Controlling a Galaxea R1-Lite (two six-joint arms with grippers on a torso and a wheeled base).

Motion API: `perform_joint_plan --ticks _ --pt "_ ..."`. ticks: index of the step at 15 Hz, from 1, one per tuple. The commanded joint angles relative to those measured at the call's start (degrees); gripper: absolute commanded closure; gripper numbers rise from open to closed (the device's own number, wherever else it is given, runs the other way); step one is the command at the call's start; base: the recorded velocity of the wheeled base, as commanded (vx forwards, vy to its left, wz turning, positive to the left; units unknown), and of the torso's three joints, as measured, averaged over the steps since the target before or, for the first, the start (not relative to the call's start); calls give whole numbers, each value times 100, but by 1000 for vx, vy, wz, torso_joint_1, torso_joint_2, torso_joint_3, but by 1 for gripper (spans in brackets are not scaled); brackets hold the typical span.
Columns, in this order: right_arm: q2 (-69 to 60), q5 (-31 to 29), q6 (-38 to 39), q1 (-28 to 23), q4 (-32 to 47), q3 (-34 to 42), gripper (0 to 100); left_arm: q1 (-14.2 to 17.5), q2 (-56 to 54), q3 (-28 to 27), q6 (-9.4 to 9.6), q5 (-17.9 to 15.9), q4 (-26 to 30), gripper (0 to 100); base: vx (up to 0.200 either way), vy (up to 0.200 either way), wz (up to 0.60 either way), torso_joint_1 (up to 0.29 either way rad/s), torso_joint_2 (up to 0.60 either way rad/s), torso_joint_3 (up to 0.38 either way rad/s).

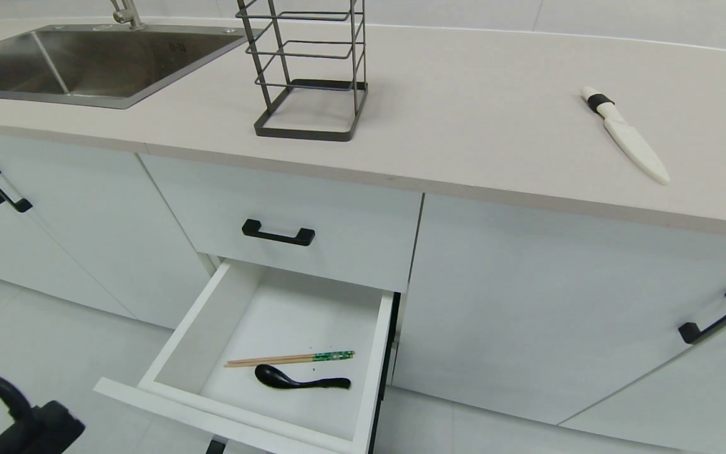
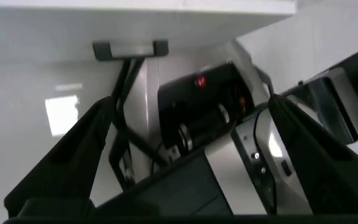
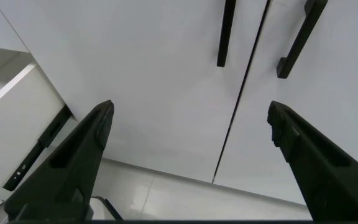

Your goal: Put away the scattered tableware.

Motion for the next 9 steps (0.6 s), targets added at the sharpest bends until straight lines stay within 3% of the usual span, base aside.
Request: perform_joint_plan --ticks 1,3,4,6,8,9 --pt "17 2 2 0 -2 0 0 -103 1386 79 3 540 -388 0 0 0 0 0 0 0" --pt "17 2 2 0 -2 0 0 -111 1861 273 47 838 -1003 0 0 0 0 0 0 0" --pt "17 2 2 0 -2 0 0 -182 2230 361 275 997 -1196 0 0 0 0 0 0 0" --pt "17 2 2 0 -2 0 0 -270 2529 378 477 1093 -1381 0 0 0 0 0 0 0" --pt "17 2 2 0 -2 0 0 -296 2889 369 504 1093 -1996 0 0 0 0 0 0 0" --pt "17 2 2 0 -2 0 0 -296 2889 369 504 1093 -1996 0 0 0 0 0 0 0"
